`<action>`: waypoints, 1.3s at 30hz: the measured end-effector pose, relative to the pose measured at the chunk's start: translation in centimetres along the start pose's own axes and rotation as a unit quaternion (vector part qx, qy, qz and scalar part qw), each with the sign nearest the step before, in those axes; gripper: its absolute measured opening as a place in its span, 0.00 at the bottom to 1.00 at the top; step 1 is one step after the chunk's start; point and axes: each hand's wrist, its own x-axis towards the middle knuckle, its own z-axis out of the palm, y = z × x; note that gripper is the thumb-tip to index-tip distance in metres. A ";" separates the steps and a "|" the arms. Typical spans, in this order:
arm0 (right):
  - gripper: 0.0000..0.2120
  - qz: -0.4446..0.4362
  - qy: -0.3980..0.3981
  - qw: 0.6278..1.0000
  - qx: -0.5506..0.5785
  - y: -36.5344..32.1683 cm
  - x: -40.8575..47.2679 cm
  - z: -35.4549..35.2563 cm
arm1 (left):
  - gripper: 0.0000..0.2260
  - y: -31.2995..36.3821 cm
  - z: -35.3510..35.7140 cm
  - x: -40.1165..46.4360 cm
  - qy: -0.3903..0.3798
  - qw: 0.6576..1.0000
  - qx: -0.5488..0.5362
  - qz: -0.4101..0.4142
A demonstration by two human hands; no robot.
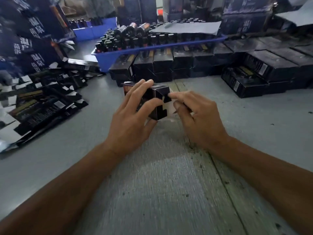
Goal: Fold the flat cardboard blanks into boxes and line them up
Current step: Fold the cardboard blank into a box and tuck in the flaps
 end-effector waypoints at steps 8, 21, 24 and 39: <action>0.16 0.063 -0.068 0.995 0.034 -0.2 -0.2 0.1 | 0.23 0.0 -0.4 0.3 -0.023 0.999 0.022 0.001; 0.15 0.055 -0.036 0.997 0.036 -0.7 -0.5 0.1 | 0.26 -0.4 -0.1 0.1 0.010 1.000 -0.020 0.022; 0.14 0.052 -0.023 0.997 0.044 -0.8 -0.5 0.1 | 0.25 -0.2 -0.2 0.0 0.007 0.999 -0.009 0.032; 0.12 0.121 -0.062 0.984 0.114 -1.5 -0.6 -0.3 | 0.33 0.6 -0.4 0.3 0.050 0.998 -0.014 -0.032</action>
